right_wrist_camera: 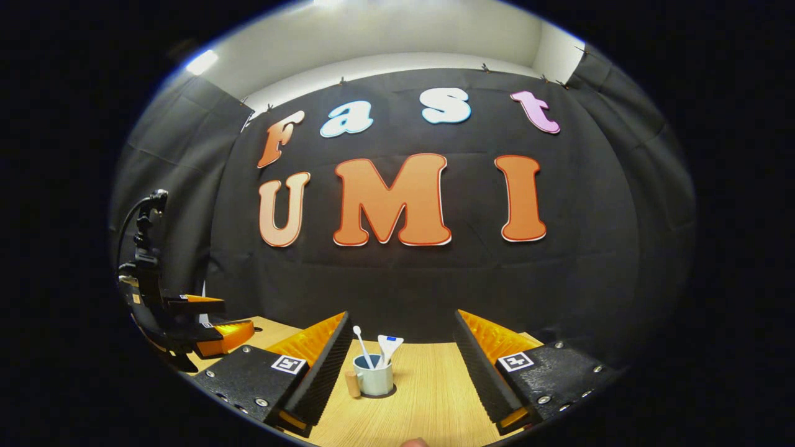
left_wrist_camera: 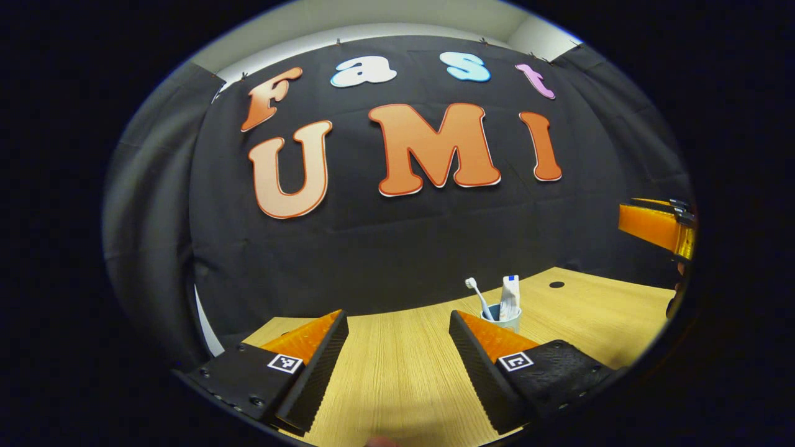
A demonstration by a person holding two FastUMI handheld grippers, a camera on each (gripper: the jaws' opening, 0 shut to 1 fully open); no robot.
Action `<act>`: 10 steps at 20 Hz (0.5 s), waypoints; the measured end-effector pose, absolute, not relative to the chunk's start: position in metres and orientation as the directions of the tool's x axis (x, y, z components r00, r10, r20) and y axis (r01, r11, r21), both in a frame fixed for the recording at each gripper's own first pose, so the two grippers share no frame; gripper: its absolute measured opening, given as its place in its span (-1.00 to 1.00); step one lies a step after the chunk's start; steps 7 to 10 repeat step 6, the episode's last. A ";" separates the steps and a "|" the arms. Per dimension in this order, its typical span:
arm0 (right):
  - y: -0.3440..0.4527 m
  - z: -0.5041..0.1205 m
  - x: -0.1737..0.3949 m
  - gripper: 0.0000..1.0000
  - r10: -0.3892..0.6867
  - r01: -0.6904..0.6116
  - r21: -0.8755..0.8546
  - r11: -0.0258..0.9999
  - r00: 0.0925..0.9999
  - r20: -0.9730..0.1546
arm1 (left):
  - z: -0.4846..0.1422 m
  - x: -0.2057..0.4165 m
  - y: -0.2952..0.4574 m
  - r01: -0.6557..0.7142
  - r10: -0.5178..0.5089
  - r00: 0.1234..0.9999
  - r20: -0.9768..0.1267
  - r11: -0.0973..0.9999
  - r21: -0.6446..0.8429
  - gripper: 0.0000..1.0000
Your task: Put the toothbrush and toothpaste on the desktop into the cup, then pick up the cup and place it on the coaster on the desktop.
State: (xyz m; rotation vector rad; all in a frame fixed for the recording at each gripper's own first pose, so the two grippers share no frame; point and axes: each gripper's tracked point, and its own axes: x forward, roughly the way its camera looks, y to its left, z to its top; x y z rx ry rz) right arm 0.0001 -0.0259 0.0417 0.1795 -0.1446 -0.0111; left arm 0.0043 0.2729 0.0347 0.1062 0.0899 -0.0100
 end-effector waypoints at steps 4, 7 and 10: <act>-0.011 0.046 -0.004 0.93 0.002 -0.027 0.154 0.988 0.987 0.162 | 0.050 -0.010 0.291 -0.025 0.028 0.999 -0.031 0.996 0.082 0.96; -0.010 0.045 -0.003 0.93 -0.007 -0.017 0.149 0.989 0.987 0.159 | 0.057 -0.015 0.291 -0.034 0.034 0.999 -0.004 0.997 0.076 1.00; -0.010 0.045 -0.003 0.93 -0.007 -0.017 0.149 0.989 0.987 0.159 | 0.057 -0.015 0.291 -0.034 0.034 0.999 -0.004 0.997 0.076 1.00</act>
